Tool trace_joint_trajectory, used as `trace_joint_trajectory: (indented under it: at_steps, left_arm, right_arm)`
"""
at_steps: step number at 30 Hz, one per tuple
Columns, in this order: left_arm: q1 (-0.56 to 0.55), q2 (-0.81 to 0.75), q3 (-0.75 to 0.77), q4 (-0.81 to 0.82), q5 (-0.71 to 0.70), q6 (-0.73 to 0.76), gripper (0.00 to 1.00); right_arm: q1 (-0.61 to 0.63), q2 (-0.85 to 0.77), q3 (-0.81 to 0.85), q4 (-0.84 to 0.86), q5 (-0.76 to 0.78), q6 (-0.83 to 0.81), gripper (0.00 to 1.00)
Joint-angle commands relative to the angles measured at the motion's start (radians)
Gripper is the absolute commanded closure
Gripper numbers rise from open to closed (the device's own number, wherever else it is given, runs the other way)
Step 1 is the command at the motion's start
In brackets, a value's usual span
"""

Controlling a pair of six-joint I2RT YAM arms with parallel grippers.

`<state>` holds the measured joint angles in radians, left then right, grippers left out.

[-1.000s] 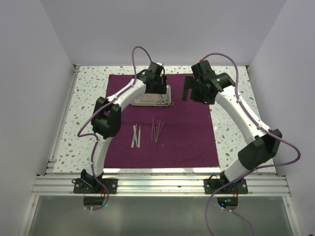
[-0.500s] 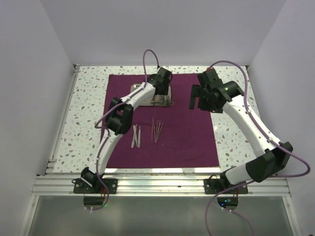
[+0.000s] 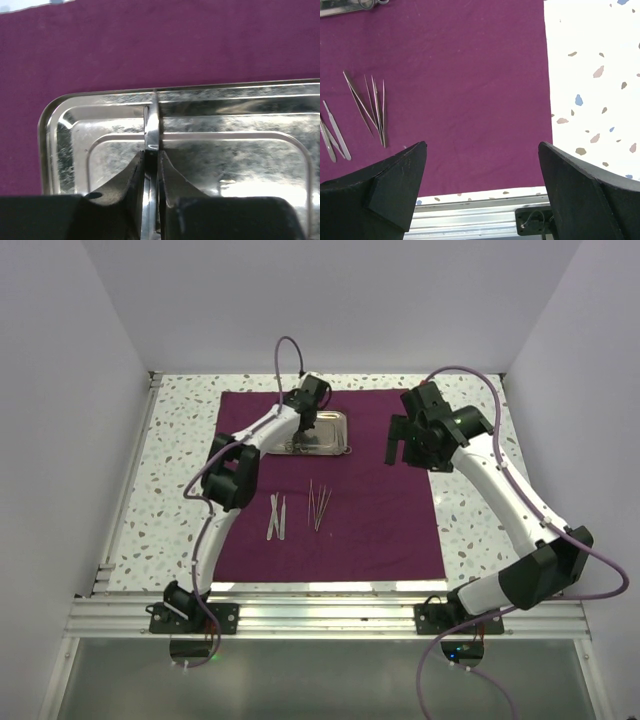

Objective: Open and lay out the surgical kit
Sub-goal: Pick up the medical item from the container.

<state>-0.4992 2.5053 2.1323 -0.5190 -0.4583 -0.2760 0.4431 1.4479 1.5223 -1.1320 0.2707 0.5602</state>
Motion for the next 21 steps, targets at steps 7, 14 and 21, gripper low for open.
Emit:
trace_joint_trajectory:
  at_steps: [7, 14, 21]
  left_arm:
    - [0.070, -0.008, -0.035, -0.108, -0.008, 0.054, 1.00]
    - [0.070, -0.065, -0.014, -0.088, 0.023, 0.060, 1.00]
    - [0.077, -0.141, 0.000, -0.066, 0.148, 0.028, 1.00]
  right_arm:
    - [-0.004, 0.029, 0.012, 0.032, -0.011, -0.016, 0.03]
    - [-0.006, 0.029, 0.012, 0.032, -0.007, -0.016, 0.03]
    - [-0.004, 0.031, 0.009, 0.032, -0.005, -0.008, 0.03]
